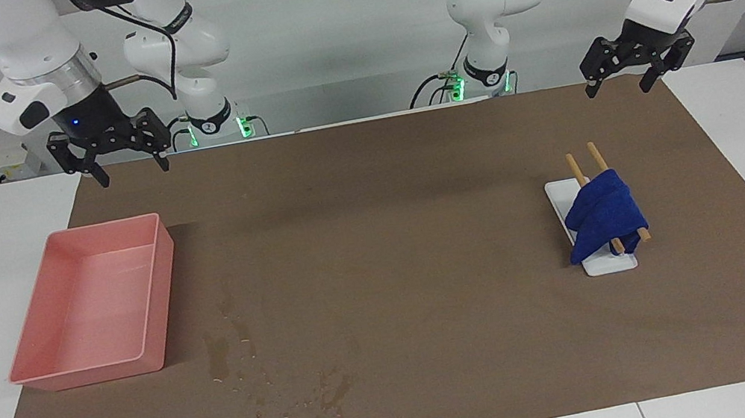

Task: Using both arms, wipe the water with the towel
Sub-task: 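Move the left gripper onto the blue towel and grasp it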

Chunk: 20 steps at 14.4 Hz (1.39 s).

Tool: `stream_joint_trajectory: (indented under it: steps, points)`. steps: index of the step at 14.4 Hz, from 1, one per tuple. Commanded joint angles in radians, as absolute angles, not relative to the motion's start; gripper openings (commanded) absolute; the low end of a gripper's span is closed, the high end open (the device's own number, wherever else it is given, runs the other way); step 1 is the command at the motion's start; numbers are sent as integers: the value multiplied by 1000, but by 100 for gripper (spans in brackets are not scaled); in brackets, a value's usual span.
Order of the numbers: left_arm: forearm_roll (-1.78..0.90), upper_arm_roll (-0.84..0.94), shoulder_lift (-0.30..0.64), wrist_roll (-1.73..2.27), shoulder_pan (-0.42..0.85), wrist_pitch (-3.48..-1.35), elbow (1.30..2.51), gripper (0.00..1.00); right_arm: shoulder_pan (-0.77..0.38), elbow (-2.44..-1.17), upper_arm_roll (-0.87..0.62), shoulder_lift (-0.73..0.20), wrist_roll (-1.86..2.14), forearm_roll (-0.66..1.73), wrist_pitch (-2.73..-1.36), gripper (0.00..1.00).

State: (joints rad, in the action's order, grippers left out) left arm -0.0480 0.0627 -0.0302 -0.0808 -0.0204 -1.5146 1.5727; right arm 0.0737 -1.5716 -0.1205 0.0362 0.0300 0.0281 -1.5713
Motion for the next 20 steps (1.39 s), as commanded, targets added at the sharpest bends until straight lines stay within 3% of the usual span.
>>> stream_joint_trajectory:
  steps: [1,6,10,15,18,20]
  points:
    - [-46,55,-34,-92,-11,-1502,1572,100,86,-1571,-124,46,26,49,-1557,100]
    - [-46,55,-40,-91,-12,-1592,1607,100,86,-1571,-124,46,25,49,-1557,100]
    - [-44,54,-48,-86,-29,-1865,1765,100,86,-1571,-124,46,26,49,-1557,100]
    - [26,52,75,-52,-35,-2190,1893,100,86,-1571,-124,46,26,49,-1557,100]
    - [28,49,75,-37,-43,-2365,2043,91,86,-1571,-124,46,26,49,-1557,100]
    - [28,49,80,-35,-48,-2382,2065,82,86,-1571,-124,46,26,49,-1557,100]
